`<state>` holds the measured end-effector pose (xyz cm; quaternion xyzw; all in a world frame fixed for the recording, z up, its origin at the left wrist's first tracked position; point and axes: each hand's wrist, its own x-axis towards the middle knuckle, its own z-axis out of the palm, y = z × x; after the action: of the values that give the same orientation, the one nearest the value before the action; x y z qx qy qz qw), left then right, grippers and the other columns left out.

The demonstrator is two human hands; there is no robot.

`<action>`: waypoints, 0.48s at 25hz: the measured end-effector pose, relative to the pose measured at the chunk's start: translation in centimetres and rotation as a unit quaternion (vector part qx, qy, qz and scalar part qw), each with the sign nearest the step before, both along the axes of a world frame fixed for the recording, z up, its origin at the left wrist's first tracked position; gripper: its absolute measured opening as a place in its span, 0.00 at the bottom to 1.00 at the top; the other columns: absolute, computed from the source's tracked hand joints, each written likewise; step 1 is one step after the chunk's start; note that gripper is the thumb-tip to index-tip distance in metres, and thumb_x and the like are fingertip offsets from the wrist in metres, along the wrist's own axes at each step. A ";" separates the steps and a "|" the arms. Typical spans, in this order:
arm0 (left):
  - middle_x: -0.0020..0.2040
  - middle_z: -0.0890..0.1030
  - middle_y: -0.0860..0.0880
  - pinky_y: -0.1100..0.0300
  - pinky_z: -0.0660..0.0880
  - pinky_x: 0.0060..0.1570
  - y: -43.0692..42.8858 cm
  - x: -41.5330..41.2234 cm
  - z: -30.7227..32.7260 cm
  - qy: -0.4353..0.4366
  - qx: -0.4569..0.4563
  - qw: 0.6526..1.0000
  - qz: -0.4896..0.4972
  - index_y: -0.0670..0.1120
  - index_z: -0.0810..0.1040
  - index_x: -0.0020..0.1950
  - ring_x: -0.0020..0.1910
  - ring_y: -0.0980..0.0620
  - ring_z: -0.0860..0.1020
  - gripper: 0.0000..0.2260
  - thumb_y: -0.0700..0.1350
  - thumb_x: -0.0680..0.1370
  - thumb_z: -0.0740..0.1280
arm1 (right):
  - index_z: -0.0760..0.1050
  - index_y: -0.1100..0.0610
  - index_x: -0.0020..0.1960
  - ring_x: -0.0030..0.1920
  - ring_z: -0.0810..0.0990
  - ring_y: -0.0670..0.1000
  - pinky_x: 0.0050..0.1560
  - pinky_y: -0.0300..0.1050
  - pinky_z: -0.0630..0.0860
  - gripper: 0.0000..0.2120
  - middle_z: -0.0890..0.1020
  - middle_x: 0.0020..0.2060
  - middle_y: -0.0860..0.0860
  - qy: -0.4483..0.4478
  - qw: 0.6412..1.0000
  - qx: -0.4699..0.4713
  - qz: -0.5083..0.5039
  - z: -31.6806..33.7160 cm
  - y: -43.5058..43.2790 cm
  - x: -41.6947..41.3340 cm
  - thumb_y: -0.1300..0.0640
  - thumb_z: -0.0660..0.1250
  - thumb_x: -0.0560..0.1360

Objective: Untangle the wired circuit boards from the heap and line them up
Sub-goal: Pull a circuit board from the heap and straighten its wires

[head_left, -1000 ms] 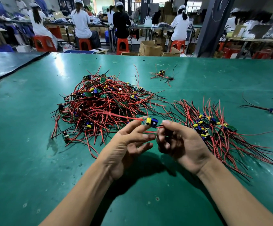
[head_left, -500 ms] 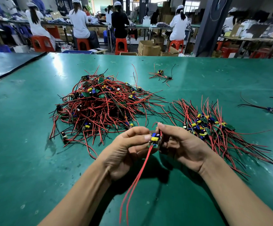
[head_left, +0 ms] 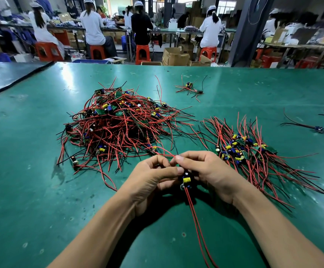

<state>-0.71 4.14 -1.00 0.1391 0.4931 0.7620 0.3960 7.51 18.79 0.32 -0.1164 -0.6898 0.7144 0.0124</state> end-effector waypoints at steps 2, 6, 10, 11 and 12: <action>0.36 0.79 0.44 0.58 0.81 0.37 0.1 0.0 -0.2 0.012 -0.006 1.000 0.008 0.45 0.73 0.33 0.35 0.48 0.81 0.14 0.33 0.61 0.76 | 0.85 0.55 0.48 0.40 0.80 0.48 0.42 0.41 0.74 0.13 0.84 0.41 0.52 -0.001 1.000 0.017 -0.008 0.0 0.3 0.0 0.48 0.75 0.69; 0.34 0.79 0.44 0.59 0.81 0.37 0.1 0.1 -0.2 0.016 -0.016 1.000 0.008 0.44 0.74 0.32 0.33 0.48 0.80 0.13 0.34 0.60 0.77 | 0.85 0.54 0.44 0.36 0.80 0.48 0.39 0.41 0.74 0.11 0.84 0.39 0.51 -0.014 0.999 0.011 -0.040 -0.1 0.6 0.0 0.49 0.77 0.65; 0.36 0.80 0.42 0.59 0.80 0.34 0.0 0.0 0.1 0.005 -0.038 0.999 0.011 0.43 0.75 0.36 0.33 0.47 0.81 0.13 0.34 0.59 0.76 | 0.85 0.55 0.45 0.38 0.79 0.48 0.42 0.43 0.74 0.13 0.83 0.40 0.53 -0.007 0.999 0.000 -0.038 -0.2 0.3 -0.1 0.48 0.76 0.64; 0.36 0.81 0.42 0.60 0.80 0.33 0.0 0.0 0.2 0.002 -0.045 0.999 0.007 0.43 0.75 0.37 0.33 0.47 0.81 0.14 0.34 0.59 0.76 | 0.85 0.55 0.45 0.39 0.79 0.49 0.45 0.45 0.75 0.13 0.83 0.41 0.53 -0.004 0.999 -0.012 -0.036 -0.2 0.2 -0.1 0.48 0.76 0.65; 0.36 0.82 0.42 0.61 0.79 0.32 0.0 0.0 0.4 -0.001 -0.052 0.999 0.001 0.43 0.74 0.38 0.32 0.48 0.81 0.13 0.33 0.60 0.75 | 0.85 0.55 0.45 0.40 0.79 0.50 0.46 0.47 0.75 0.12 0.83 0.41 0.54 -0.002 0.999 -0.026 -0.036 -0.3 0.0 -0.1 0.49 0.76 0.65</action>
<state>-0.71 4.18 -0.64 0.1171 0.5323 0.7357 0.4020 7.39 18.83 -0.01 -0.1433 -0.6661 0.7312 0.0337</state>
